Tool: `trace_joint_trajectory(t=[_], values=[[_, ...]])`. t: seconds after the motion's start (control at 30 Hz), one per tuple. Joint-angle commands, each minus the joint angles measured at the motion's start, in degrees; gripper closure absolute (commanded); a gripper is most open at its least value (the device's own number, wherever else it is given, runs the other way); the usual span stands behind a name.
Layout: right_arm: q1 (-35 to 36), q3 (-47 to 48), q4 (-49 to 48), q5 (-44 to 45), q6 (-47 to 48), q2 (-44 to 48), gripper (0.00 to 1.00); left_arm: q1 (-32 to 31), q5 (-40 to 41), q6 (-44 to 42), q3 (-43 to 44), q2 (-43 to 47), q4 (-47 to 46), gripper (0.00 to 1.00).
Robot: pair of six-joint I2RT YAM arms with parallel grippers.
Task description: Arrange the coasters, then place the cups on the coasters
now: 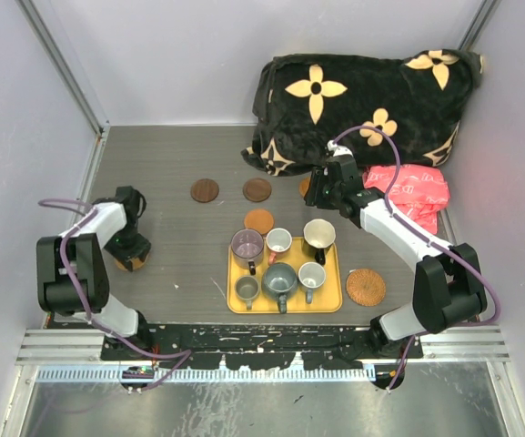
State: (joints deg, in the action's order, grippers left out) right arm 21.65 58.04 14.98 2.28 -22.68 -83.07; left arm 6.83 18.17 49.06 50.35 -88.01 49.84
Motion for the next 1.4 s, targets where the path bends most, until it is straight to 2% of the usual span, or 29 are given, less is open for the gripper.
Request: trace_joint_trajectory(t=[0.0, 0.37, 0.7, 0.97, 1.37], values=[[0.05, 0.39, -2.37, 0.05, -0.22, 0.65, 0.51, -7.4, -0.07, 4.73, 2.34, -5.59, -3.55, 0.53], [0.07, 0.46, -2.26, 0.35, -0.06, 0.75, 0.51, -23.33, -0.5, 9.39, 11.51, -16.24, -2.83, 0.52], [0.08, 0.51, -2.15, 0.53, 0.09, 0.67, 0.51, -32.42, -2.07, 11.68, 17.76, -19.4, -1.12, 0.52], [0.1, 0.27, -2.15, 0.33, -0.09, 0.45, 0.51, -34.31, -4.23, 11.6, 21.24, -20.57, -1.08, 0.52], [0.07, 0.12, -2.15, 0.01, -0.09, 0.31, 0.51, -34.95, 2.06, 8.28, 25.9, -15.24, 3.11, 0.48]])
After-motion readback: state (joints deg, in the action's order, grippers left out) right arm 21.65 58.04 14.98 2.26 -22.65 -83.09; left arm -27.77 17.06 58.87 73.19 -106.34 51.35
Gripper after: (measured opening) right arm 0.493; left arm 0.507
